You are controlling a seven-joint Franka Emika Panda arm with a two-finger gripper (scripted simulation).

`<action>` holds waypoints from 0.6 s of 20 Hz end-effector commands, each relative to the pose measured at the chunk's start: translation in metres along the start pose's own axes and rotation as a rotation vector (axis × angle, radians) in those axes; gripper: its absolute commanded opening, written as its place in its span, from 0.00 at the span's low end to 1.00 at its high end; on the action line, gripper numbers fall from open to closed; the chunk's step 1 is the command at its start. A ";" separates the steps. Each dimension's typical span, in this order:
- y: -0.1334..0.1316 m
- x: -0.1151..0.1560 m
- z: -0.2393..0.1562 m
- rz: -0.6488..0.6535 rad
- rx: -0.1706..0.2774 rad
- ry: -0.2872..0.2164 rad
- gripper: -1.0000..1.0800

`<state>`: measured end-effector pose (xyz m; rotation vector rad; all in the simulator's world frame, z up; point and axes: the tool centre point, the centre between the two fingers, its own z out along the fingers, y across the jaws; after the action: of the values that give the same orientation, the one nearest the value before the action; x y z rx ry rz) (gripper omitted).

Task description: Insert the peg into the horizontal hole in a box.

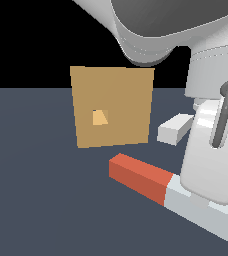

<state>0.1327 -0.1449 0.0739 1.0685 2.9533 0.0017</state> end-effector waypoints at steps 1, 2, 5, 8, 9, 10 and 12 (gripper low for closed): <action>0.001 -0.003 0.001 -0.014 0.001 0.000 0.96; 0.002 -0.003 0.002 -0.017 0.001 0.000 0.96; 0.002 -0.005 0.003 -0.024 0.001 0.000 0.96; 0.002 -0.005 0.003 -0.023 0.001 0.001 0.96; 0.002 -0.005 0.003 -0.023 0.001 0.001 0.96; 0.002 -0.005 0.004 -0.023 0.001 0.001 0.96; 0.002 -0.005 0.009 -0.023 0.001 0.001 0.96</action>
<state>0.1379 -0.1463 0.0685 1.0344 2.9653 0.0003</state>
